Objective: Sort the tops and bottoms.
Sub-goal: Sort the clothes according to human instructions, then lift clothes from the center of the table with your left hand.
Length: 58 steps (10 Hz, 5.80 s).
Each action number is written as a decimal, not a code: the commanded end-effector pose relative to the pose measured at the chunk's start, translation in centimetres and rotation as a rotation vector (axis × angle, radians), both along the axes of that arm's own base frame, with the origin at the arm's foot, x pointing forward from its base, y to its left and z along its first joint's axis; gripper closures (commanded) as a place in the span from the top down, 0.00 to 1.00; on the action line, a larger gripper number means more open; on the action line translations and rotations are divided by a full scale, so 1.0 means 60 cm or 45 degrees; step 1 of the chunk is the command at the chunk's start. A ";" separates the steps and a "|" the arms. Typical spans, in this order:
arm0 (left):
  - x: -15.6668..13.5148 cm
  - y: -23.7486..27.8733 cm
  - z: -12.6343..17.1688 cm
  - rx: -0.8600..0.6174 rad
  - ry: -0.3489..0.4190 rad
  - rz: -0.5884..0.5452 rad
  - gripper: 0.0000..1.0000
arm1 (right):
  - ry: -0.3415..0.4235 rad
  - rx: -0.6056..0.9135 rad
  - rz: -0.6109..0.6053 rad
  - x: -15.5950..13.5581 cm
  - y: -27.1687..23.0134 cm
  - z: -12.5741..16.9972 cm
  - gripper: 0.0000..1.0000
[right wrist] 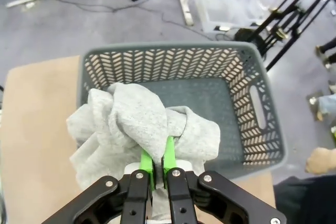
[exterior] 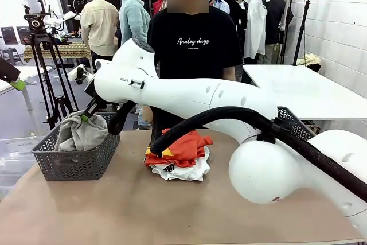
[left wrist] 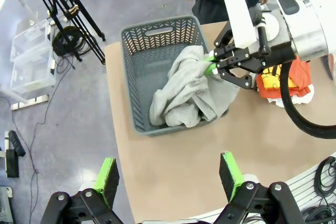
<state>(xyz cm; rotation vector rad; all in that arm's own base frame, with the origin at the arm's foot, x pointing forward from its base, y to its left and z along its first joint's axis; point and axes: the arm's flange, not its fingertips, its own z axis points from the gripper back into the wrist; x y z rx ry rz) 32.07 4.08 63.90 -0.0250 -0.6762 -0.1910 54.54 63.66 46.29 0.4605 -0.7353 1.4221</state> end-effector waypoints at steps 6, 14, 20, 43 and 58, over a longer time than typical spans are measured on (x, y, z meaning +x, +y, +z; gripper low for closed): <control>0.001 0.000 -0.001 0.000 0.001 -0.001 1.00 | -0.033 -0.006 -0.145 0.307 0.331 0.090 0.25; 0.001 0.000 -0.001 0.000 0.001 -0.001 1.00 | -0.081 0.065 -0.104 0.295 0.303 0.145 1.00; 0.001 0.000 -0.001 0.000 0.001 -0.001 1.00 | -0.070 0.060 -0.133 0.009 -0.011 0.047 1.00; 0.001 0.000 -0.001 0.000 0.001 -0.001 1.00 | -0.086 -0.052 -0.589 -0.221 -0.487 0.221 1.00; 0.001 0.000 -0.001 0.000 0.001 -0.001 1.00 | 0.238 0.275 -1.187 -0.234 -0.770 0.274 1.00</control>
